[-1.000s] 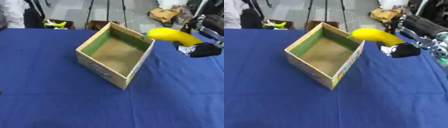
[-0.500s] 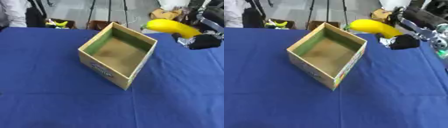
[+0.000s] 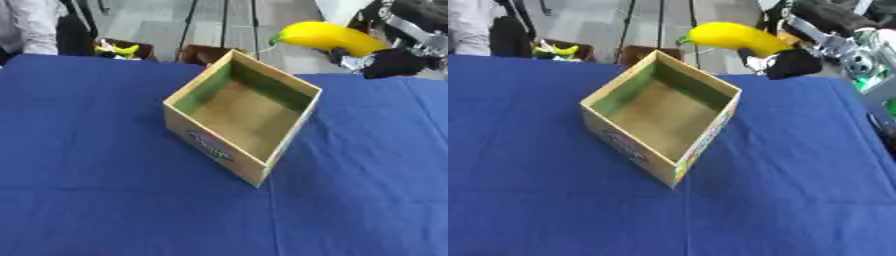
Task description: Pick up objects on the table and place them in the box.
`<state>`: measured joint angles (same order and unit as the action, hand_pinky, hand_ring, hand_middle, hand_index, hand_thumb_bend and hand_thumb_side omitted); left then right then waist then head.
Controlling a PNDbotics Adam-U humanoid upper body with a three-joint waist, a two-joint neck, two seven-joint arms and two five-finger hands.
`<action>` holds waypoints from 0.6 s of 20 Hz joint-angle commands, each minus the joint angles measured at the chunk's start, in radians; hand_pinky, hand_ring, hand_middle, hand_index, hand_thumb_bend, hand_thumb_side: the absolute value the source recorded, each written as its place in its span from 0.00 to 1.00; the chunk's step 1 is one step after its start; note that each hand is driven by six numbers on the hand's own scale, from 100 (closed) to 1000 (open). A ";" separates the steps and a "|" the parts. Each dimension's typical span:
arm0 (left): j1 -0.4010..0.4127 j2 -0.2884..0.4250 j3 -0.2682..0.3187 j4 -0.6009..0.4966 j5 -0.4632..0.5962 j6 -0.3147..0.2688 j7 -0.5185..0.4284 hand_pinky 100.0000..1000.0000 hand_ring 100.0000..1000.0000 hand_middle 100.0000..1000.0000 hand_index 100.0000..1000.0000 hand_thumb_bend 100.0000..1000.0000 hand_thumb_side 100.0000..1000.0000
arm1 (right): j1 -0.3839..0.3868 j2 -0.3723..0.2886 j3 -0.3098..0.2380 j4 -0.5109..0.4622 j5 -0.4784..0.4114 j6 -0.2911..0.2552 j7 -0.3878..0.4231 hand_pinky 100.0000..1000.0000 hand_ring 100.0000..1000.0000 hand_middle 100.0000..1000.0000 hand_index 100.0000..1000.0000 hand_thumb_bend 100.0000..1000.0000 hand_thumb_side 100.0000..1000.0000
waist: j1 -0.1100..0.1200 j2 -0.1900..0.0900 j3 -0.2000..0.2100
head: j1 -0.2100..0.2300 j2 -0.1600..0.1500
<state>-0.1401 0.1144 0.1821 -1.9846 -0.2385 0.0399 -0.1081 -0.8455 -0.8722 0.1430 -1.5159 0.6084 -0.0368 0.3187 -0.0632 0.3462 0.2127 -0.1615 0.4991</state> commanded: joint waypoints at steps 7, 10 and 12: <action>-0.011 0.013 -0.004 -0.015 -0.006 -0.004 -0.007 0.08 0.17 0.25 0.43 0.00 1.00 | -0.088 0.022 0.000 0.067 0.024 -0.008 0.005 0.68 0.71 0.37 0.54 0.00 0.55 | -0.005 -0.008 0.021 | -0.018 -0.028; -0.012 0.012 -0.004 -0.015 -0.006 -0.005 -0.008 0.08 0.17 0.25 0.43 0.00 1.00 | -0.110 0.039 0.004 0.098 0.040 -0.011 0.007 0.68 0.71 0.37 0.54 0.00 0.55 | -0.009 -0.004 0.030 | -0.026 -0.036; -0.014 0.012 -0.004 -0.015 -0.007 -0.005 -0.009 0.08 0.17 0.25 0.43 0.00 1.00 | -0.123 0.050 0.006 0.120 0.052 -0.015 0.007 0.68 0.71 0.37 0.54 0.00 0.55 | -0.011 0.000 0.035 | -0.031 -0.041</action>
<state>-0.1445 0.1143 0.1810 -1.9846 -0.2401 0.0356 -0.1134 -0.9471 -0.8053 0.1558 -1.4031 0.6486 -0.0465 0.3264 -0.0780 0.3636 0.2484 -0.1873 0.4728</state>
